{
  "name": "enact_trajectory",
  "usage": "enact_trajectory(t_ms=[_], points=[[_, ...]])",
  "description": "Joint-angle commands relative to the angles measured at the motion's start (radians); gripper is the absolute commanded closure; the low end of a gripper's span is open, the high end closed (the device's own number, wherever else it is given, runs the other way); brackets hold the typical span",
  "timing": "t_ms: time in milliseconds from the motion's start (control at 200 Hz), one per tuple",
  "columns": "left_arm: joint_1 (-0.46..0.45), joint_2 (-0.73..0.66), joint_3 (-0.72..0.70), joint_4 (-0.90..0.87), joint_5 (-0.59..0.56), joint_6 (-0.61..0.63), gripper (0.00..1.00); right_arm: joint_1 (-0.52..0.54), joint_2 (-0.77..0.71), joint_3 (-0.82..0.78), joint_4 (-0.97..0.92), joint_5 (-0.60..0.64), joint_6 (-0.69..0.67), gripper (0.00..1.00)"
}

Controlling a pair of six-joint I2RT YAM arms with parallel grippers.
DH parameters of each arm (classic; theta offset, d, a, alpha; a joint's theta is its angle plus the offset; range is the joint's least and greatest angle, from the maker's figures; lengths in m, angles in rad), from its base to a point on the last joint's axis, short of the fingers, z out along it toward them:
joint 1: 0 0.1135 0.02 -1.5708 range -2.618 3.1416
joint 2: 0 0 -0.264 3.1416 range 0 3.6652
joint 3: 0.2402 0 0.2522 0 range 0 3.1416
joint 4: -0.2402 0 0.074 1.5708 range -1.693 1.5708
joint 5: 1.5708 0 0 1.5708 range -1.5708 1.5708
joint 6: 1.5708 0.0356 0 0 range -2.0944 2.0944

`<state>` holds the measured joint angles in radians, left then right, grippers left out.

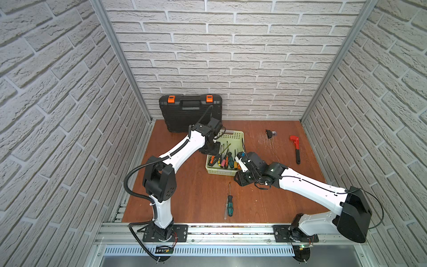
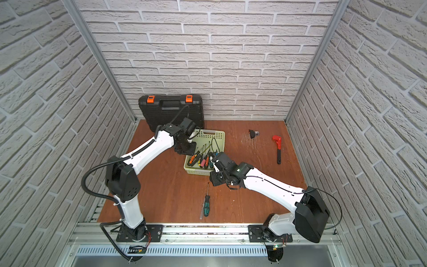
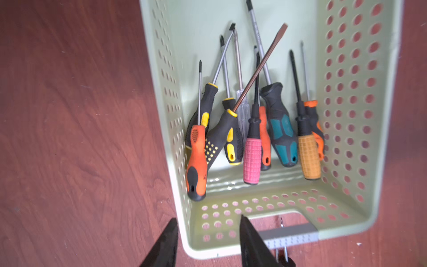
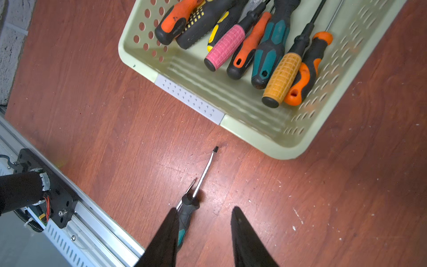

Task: Put the screwdriver in the bin
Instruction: Place the screwdriver in the bin, then pick up the screwdriver from the bottom-center of the table.

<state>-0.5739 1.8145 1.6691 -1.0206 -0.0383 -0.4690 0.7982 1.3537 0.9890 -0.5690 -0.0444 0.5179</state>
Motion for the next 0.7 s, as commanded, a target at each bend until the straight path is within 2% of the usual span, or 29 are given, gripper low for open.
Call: enact_trajectory(t_ms=[0,315,460,695], points=[[-0.004,-0.090,-0.085,0.054,0.006,-0.033,0.55,0.051,-0.023,-0.008,-0.026,0.038,0.069,0.57],[-0.022,-0.420,-0.409,0.208,-0.016,-0.126,0.54,0.200,-0.007,-0.073,-0.053,0.057,0.242,0.53],[-0.027,-0.546,-0.531,0.214,-0.088,-0.156,0.53,0.247,0.073,-0.029,-0.068,0.060,0.256,0.51],[-0.021,-0.680,-0.661,0.228,-0.128,-0.175,0.52,0.309,0.197,0.031,-0.114,0.091,0.295,0.51]])
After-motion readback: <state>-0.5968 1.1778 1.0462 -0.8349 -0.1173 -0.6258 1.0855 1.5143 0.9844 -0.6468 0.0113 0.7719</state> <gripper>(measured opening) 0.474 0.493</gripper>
